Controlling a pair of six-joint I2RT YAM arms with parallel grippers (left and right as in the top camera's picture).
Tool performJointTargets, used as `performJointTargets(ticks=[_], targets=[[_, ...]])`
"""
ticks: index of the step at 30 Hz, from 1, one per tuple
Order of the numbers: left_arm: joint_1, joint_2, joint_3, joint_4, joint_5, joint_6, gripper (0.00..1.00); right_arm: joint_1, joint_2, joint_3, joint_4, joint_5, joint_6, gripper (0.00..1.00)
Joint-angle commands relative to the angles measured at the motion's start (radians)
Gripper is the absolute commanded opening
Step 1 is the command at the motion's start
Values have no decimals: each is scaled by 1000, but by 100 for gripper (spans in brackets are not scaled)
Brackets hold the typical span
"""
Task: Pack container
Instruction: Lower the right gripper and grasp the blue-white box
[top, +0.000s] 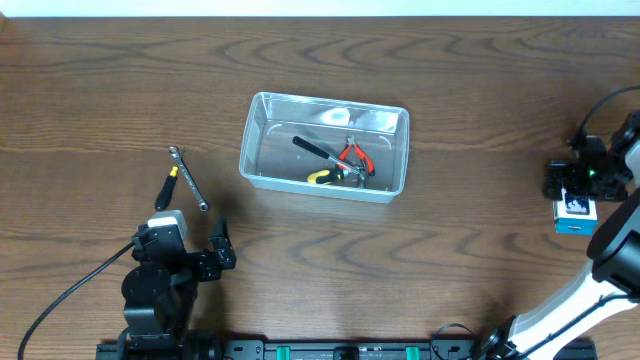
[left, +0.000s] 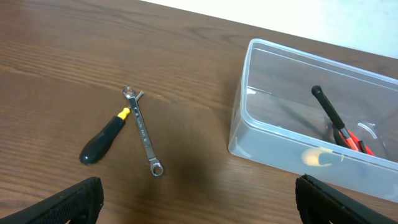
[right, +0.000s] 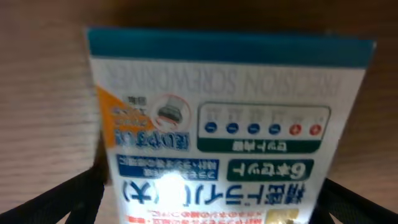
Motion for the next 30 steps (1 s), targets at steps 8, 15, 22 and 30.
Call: performJointTargets(ticks=[8, 15, 22, 30], targets=[[1, 0, 22, 0, 3, -5, 98, -1, 55, -7, -3, -46, 18, 95], [1, 0, 22, 0, 3, -5, 98, 0, 55, -7, -2, -61, 26, 77], [1, 0, 22, 0, 3, -5, 98, 1, 55, -7, -3, -61, 49, 72], [1, 0, 22, 0, 3, -5, 98, 1, 55, -7, -3, -73, 51, 72]])
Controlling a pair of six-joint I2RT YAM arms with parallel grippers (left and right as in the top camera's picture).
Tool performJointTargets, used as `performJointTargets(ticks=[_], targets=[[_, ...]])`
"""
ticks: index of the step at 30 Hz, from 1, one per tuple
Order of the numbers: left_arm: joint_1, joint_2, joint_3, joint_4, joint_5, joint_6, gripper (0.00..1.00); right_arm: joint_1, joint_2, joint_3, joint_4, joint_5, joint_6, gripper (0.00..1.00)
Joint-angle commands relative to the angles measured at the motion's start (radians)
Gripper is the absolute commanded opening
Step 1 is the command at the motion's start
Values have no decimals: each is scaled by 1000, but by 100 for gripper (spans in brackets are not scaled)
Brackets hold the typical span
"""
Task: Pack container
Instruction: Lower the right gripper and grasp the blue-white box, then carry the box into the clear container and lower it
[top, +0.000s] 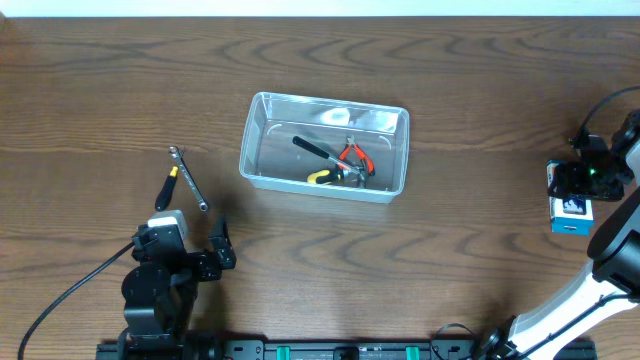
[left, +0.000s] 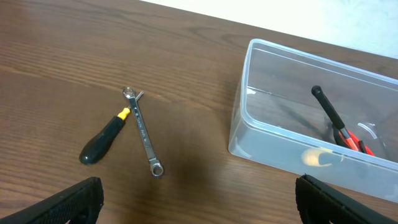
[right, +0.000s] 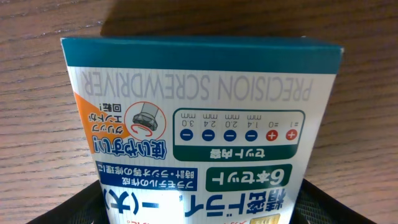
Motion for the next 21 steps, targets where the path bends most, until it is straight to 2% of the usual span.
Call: performJointTargets(ticks=[1, 5, 8, 10, 12, 14, 19, 21], targets=[[1, 0, 22, 1, 3, -5, 98, 2, 52, -11, -4, -74, 19, 72], [1, 0, 22, 1, 3, -5, 98, 2, 51, -11, -5, -106, 19, 67], [1, 0, 22, 1, 3, -5, 98, 7, 43, -7, -6, -113, 43, 42], [1, 0, 22, 1, 3, -5, 98, 19, 29, 1, -10, -128, 53, 31], [1, 0, 22, 1, 3, -5, 98, 37, 7, 12, -13, -136, 53, 25], [1, 0, 22, 1, 3, -5, 98, 75, -31, 42, -22, -135, 53, 14], [1, 0, 22, 1, 3, -5, 98, 217, -128, 156, -92, -135, 60, 1], [1, 0, 22, 1, 3, -5, 98, 269, -155, 197, -122, -135, 62, 1]])
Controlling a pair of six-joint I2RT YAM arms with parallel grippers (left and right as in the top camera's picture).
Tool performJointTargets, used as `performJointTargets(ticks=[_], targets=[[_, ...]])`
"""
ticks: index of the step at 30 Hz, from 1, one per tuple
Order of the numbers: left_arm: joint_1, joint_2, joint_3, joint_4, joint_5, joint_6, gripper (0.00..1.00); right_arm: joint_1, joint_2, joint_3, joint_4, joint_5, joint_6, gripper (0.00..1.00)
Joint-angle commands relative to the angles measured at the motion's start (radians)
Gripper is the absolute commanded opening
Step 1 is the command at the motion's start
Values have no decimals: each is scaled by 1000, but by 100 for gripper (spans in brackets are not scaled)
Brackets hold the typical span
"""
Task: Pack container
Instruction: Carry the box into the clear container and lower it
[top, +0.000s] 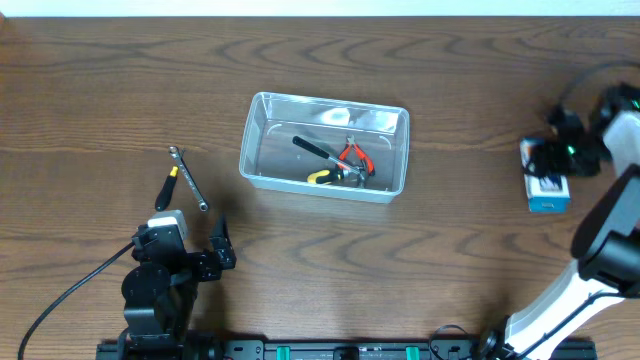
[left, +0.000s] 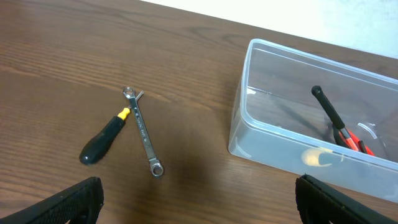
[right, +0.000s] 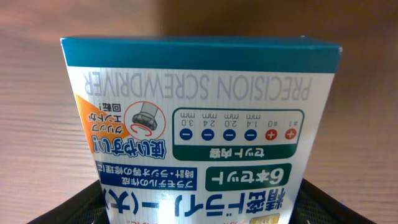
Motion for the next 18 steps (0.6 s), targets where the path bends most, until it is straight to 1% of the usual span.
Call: performJointTargets(ticks=[1, 4, 8, 10, 13, 18], targets=[[1, 0, 22, 1, 3, -5, 98, 143, -134, 133, -50, -43, 19, 2], [1, 0, 22, 0, 3, -5, 98, 290, -177, 225, -100, -42, 16, 1], [1, 0, 22, 1, 3, -5, 98, 491, -196, 296, -110, -42, -44, 1], [1, 0, 22, 0, 3, -5, 98, 589, -195, 299, -103, -42, -87, 1], [1, 0, 22, 1, 3, -5, 98, 697, -175, 297, -102, -43, -135, 1], [1, 0, 22, 1, 3, -5, 98, 840, -98, 294, -103, -43, -147, 1]])
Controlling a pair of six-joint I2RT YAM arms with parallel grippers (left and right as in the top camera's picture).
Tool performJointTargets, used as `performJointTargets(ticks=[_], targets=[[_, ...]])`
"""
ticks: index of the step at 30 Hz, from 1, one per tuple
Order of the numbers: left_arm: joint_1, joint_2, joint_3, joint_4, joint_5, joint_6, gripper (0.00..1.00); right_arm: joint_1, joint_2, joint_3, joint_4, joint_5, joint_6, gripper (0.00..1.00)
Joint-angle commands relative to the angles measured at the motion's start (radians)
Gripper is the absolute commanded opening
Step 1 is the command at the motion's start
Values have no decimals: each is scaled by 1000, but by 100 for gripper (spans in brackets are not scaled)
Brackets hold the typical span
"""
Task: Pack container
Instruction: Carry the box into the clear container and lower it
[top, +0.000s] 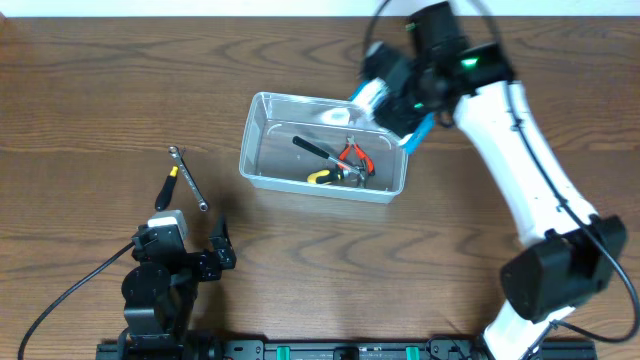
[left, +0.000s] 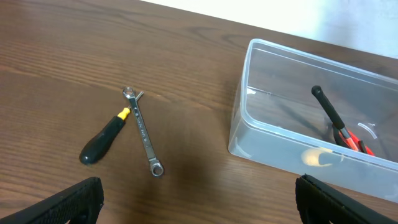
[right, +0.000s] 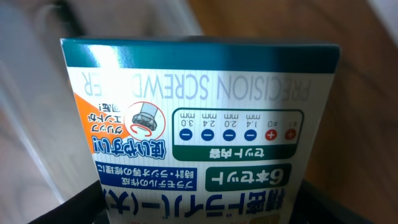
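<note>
The clear plastic container (top: 262, 110) sits mid-table with red-handled pliers (top: 355, 156), a black-handled tool (top: 315, 148) and a yellow-handled tool inside. My right gripper (top: 395, 105) is shut on a teal and white precision screwdriver box (right: 200, 124), held in the air over the container's right end (left: 373, 81). A silver wrench (left: 143, 132) and a black screwdriver with a yellow collar (left: 102, 140) lie on the table left of the container. My left gripper (left: 199, 199) stands open near the front left, with nothing between its fingers.
Dark wood table (top: 480, 250) all around. The right arm (top: 520, 170) stretches from the front right across to the container. The left arm's base and cable (top: 60, 295) sit at the front left corner.
My right gripper has carried the screwdriver box from the far right of the table to above the container's right end. The left arm, the wrench and the black screwdriver have not moved.
My right gripper was down over the screwdriver box at the table's far right edge. Then it was shut on it, then held it slightly further left and back. Now the box hangs over the container. The left gripper stayed open and still throughout.
</note>
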Motion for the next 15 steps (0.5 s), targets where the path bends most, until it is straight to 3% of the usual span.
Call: performJointTargets(ticks=[1, 15], targets=[[1, 0, 22, 1, 3, -5, 98, 64, 64, -4, 0, -5, -37, 1], [1, 0, 22, 0, 3, -5, 98, 152, 266, -4, 49, -5, -43, 1]])
